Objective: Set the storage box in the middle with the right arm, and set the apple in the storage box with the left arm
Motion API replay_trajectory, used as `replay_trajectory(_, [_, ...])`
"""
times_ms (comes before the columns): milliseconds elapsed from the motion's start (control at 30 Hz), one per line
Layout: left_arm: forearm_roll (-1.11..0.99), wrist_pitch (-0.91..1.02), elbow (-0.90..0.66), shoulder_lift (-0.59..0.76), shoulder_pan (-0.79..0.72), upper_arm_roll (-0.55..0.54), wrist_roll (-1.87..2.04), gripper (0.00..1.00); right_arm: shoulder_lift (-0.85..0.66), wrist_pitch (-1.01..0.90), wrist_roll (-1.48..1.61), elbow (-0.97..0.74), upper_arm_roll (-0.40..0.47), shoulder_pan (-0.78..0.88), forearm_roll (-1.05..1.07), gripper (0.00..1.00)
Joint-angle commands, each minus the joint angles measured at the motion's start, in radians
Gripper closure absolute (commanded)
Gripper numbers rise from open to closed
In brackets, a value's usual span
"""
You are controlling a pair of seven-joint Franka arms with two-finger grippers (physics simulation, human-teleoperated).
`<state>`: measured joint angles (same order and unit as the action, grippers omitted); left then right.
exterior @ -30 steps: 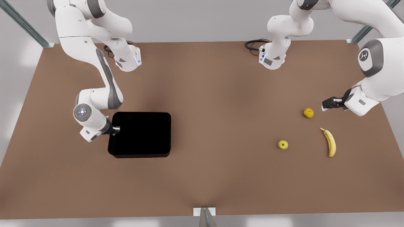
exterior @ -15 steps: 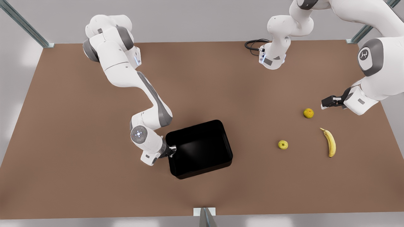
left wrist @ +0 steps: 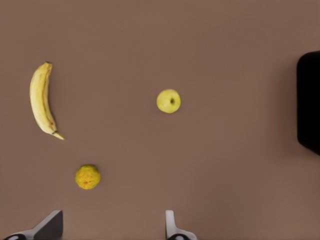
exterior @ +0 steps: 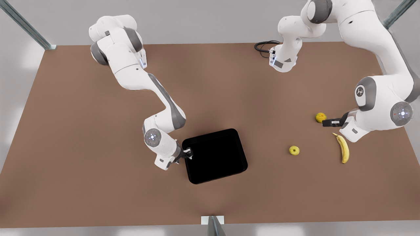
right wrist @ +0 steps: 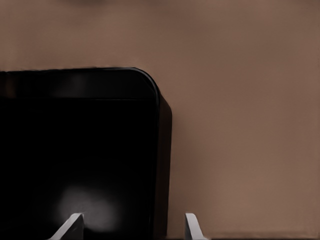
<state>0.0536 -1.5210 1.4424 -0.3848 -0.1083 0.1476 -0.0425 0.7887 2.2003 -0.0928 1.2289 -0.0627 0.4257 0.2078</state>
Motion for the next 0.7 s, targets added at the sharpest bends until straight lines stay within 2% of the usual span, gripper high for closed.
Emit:
replay_trajectory(0, [0.003,-0.264,0.03,-0.071,-0.022,-0.026,0.079,0.0,-0.068,-0.152,-0.018,0.001,0.0,-0.001,0.065,0.0])
replay_trajectory(33, [0.005,-0.369,0.09,-0.088,-0.024,-0.039,0.078,0.0,-0.157,-0.293,-0.019,0.018,0.007,-0.01,0.068,0.0])
replay_trajectory(100, [0.005,-0.441,0.11,-0.131,-0.03,-0.04,0.064,0.0,-0.295,-0.631,-0.012,0.05,0.064,-0.156,0.048,0.0])
replay_trajectory(133, [0.005,-0.516,0.141,-0.154,-0.031,-0.04,0.059,0.0,-0.332,-0.712,0.022,0.049,0.176,-0.176,-0.017,0.0])
replay_trajectory(233, [0.008,-0.645,0.182,-0.221,-0.048,-0.04,0.061,0.0,-0.542,-0.832,0.044,0.052,0.19,-0.237,-0.232,0.0])
replay_trajectory(300, [0.006,-0.654,0.184,-0.247,-0.056,-0.04,0.061,0.0,-0.597,-0.858,0.042,0.055,0.181,-0.232,-0.234,0.0])
replay_trajectory(667, [-0.003,-0.676,0.202,-0.342,-0.056,-0.036,0.061,0.0,-0.582,-0.875,0.041,0.063,0.181,-0.232,-0.251,0.0])
